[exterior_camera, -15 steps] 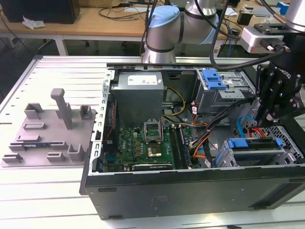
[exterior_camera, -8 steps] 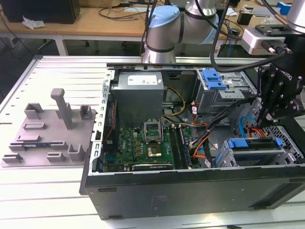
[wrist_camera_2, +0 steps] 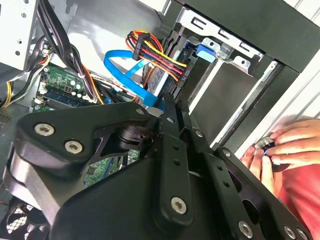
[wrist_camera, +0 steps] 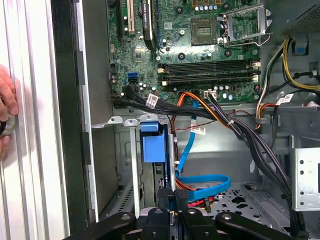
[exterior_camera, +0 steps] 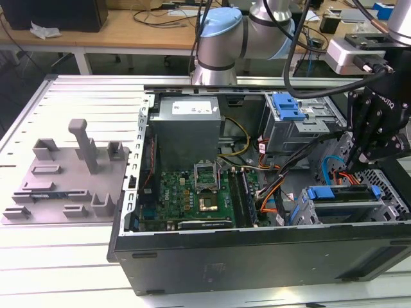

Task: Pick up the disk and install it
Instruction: 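Insert the second disk wire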

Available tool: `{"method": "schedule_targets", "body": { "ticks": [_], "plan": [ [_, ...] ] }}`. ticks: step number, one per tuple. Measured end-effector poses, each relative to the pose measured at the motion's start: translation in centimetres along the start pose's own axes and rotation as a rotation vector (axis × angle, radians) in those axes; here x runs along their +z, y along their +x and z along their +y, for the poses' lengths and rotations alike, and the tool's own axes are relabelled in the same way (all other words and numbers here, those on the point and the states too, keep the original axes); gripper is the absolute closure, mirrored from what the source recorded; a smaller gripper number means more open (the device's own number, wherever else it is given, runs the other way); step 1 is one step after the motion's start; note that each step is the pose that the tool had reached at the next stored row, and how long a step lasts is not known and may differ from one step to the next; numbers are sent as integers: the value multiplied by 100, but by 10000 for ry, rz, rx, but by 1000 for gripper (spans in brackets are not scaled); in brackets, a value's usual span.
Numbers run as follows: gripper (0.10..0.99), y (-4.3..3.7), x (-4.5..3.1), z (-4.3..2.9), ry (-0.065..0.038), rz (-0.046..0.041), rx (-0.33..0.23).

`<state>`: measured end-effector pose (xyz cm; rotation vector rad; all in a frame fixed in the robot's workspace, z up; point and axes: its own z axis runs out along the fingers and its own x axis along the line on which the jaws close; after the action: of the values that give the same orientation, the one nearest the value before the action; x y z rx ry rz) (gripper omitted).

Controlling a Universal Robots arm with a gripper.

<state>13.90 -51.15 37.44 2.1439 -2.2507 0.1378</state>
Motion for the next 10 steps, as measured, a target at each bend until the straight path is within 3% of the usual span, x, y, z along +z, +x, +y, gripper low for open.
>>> {"method": "schedule_targets", "body": {
  "ticks": [4,10],
  "plan": [
    [925,16,1,1,1,-2,-7],
    [925,92,9,4,66,-276,-221]
  ]
}}
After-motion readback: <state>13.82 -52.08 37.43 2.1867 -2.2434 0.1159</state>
